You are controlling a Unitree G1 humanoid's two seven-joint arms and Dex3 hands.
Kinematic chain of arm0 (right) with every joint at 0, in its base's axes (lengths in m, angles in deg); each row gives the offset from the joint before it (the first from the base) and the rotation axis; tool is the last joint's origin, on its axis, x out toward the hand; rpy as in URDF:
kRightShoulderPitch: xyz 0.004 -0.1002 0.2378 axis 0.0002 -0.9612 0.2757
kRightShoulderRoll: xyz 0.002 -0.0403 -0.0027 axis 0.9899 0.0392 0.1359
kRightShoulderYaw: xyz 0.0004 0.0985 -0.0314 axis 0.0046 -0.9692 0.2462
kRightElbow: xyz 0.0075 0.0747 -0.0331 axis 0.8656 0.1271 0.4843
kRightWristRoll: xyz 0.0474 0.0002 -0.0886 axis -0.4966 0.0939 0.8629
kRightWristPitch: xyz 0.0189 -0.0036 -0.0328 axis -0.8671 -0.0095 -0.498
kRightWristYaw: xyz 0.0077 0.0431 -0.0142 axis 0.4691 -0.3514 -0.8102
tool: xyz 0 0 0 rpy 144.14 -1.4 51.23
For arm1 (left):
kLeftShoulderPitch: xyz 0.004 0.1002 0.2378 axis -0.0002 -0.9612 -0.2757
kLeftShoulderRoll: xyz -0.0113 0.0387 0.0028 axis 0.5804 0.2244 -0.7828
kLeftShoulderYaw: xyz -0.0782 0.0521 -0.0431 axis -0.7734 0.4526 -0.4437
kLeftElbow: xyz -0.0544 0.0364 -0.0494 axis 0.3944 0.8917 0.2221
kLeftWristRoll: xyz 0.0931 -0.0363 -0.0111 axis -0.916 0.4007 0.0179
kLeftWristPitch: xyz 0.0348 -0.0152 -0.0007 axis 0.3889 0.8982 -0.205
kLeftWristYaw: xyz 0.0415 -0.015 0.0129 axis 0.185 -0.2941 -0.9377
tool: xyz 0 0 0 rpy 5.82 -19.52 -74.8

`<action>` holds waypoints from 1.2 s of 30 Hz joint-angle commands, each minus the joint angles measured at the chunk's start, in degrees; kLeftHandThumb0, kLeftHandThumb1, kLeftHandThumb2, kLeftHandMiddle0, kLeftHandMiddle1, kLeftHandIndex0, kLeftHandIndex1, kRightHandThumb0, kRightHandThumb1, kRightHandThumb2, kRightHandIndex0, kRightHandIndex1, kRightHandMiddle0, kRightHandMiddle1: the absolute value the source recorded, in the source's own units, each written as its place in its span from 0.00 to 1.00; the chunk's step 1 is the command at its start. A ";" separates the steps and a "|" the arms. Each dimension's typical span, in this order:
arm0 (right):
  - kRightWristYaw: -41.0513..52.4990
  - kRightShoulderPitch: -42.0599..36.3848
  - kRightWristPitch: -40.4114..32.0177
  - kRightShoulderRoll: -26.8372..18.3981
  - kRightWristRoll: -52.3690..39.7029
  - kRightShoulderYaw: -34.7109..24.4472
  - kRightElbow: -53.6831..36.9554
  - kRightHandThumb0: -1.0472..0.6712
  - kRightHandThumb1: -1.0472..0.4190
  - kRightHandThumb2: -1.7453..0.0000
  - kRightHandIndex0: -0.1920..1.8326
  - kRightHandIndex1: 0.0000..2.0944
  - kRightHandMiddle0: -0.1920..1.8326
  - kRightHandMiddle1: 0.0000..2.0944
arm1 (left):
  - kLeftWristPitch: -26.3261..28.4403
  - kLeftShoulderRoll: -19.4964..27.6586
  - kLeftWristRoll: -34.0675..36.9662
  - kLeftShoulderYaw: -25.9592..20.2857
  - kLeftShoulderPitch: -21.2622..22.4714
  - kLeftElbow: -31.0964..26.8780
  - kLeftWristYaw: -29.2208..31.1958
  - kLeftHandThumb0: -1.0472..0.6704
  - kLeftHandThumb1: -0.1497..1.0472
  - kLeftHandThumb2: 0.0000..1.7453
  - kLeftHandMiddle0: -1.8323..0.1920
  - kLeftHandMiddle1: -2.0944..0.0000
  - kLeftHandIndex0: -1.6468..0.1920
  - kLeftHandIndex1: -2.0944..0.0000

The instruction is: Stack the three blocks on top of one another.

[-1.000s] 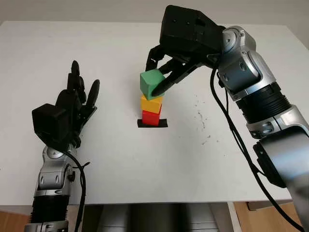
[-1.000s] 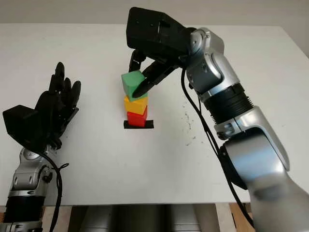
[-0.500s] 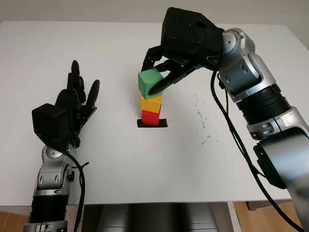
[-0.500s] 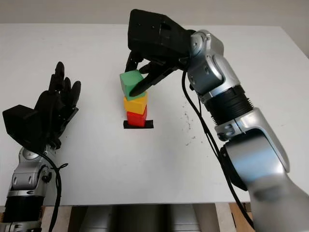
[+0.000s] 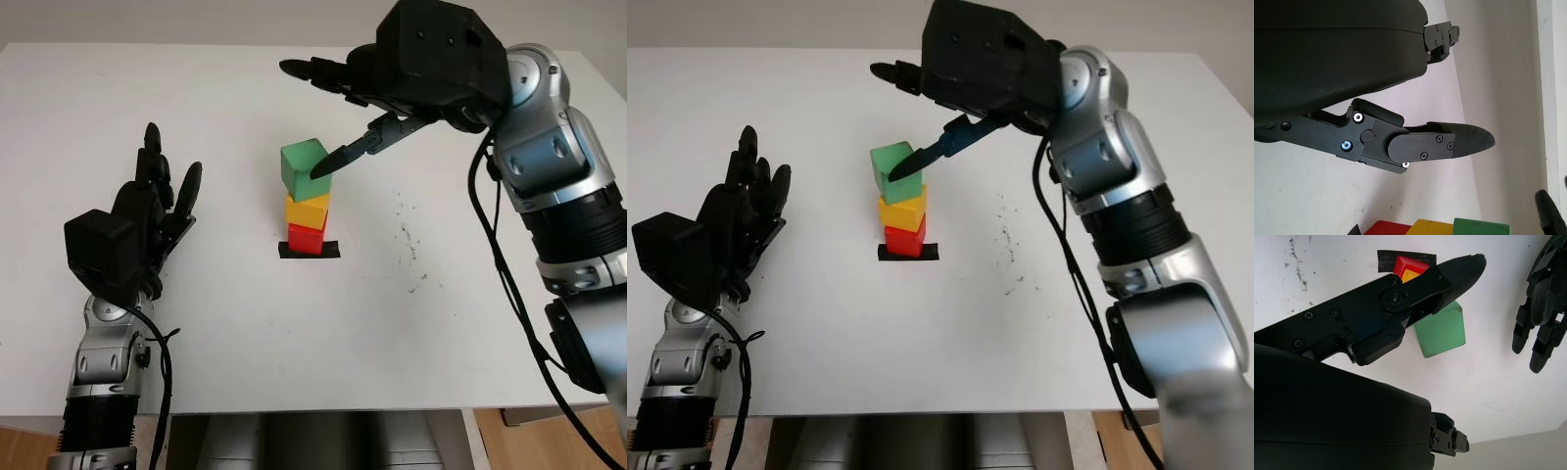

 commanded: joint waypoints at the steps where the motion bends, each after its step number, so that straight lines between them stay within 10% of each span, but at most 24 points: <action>1: -0.72 -0.55 -1.25 -0.79 -1.88 -2.89 -1.89 0.03 0.06 0.96 0.00 0.00 0.00 0.00 | -0.10 0.37 0.40 -0.20 -0.40 -0.69 0.37 0.20 1.00 0.26 1.00 0.98 0.99 0.98; 8: -15.72 -8.84 -3.17 4.47 -10.62 -15.61 -6.37 0.17 0.00 0.70 0.00 0.00 0.00 0.00 | -0.05 -0.01 1.74 -0.71 -0.69 -0.93 0.82 0.20 1.00 0.26 1.00 1.00 1.00 0.99; 15: -26.73 -18.93 2.73 10.23 -18.24 -23.60 -0.29 0.16 0.00 0.66 0.00 0.00 0.00 0.00 | -0.74 0.05 2.79 -1.34 -0.96 -1.26 1.09 0.20 1.00 0.25 1.00 1.00 1.00 0.99; 36: -38.14 -31.81 11.78 19.11 -17.99 -20.07 6.57 0.15 0.00 0.58 0.00 0.00 0.00 0.00 | -3.50 -1.08 3.49 -1.52 -1.21 0.19 0.84 0.19 1.00 0.26 1.00 0.99 1.00 0.98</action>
